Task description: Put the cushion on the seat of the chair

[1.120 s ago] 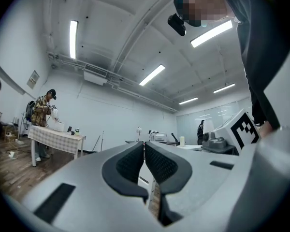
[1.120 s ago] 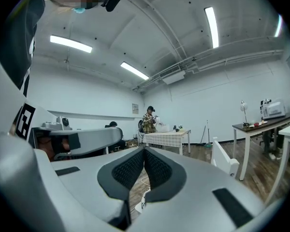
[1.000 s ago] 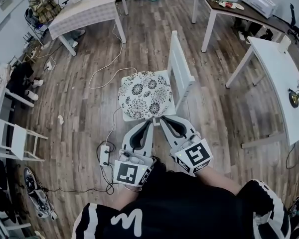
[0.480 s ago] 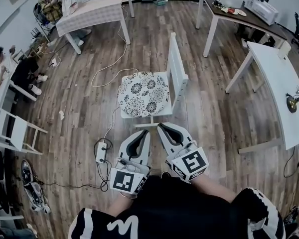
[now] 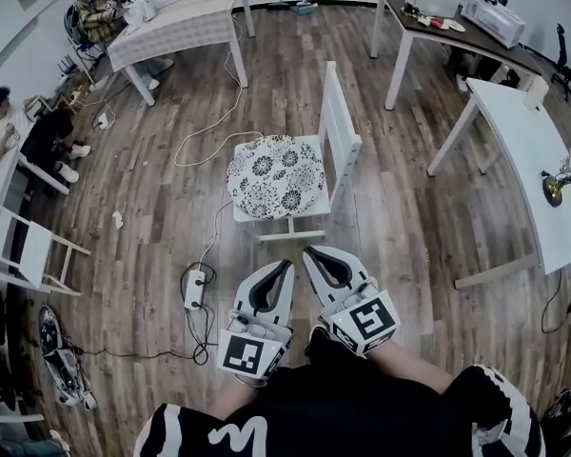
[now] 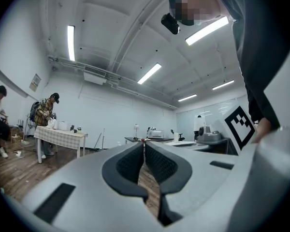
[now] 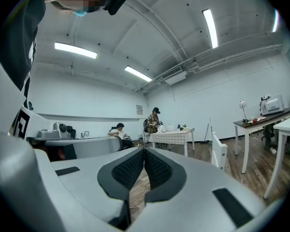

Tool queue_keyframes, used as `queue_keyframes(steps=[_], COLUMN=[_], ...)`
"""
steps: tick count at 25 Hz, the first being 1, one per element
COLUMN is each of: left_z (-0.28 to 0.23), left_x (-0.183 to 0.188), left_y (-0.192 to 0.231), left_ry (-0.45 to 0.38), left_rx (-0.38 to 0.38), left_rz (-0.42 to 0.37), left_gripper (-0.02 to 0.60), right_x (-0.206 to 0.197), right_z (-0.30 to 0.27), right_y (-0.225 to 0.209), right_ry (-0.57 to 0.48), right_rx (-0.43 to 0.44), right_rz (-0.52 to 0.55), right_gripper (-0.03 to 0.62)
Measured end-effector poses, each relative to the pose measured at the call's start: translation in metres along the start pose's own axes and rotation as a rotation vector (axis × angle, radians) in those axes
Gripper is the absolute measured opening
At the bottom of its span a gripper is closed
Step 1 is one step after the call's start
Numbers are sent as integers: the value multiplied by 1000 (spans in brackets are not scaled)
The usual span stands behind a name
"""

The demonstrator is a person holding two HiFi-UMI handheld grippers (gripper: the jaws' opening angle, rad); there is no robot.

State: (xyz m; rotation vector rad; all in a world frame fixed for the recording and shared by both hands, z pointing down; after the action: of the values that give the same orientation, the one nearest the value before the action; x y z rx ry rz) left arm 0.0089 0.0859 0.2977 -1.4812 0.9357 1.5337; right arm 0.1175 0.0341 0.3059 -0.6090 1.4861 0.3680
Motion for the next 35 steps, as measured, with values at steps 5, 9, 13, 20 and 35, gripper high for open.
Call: queue_keyframes(steps=[5,9,13,20,35], left_z=[36,71,108,174,246], left_x=[0,1,4,7,23], left_y=[-4,-8,-13,-33,-60], left_ry=[1,-7,-16,-10,-56], left_rx=[-9,-21,-35,-68,-84], left_rz=[13,10,9,7,14], left_gripper=[14,14,14,14,14], right_x=[-7,-13,-18,-27,-23], right_z=[14,27,41,78,131], right_y=[34,67,104,163,233], right_ry=[8,4,-6,-19,-49], right_rx=[-15,-26,-42,-79,-109], right_rz=[5,9,12,7,48], right_gripper=[20,20,20,20,21])
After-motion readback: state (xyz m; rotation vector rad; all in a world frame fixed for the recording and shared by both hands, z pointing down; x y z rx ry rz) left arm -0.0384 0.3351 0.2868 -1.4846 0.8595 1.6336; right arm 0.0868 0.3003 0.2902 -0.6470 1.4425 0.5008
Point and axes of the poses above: the fingertips, and each gripper's own axes: z backward along the fingers, y to its left, x out of its top, the point moved 7 cm from there along z, backward along the fingers, and after that the axes turned 3 degrees about -z, right-handed, at the moved point
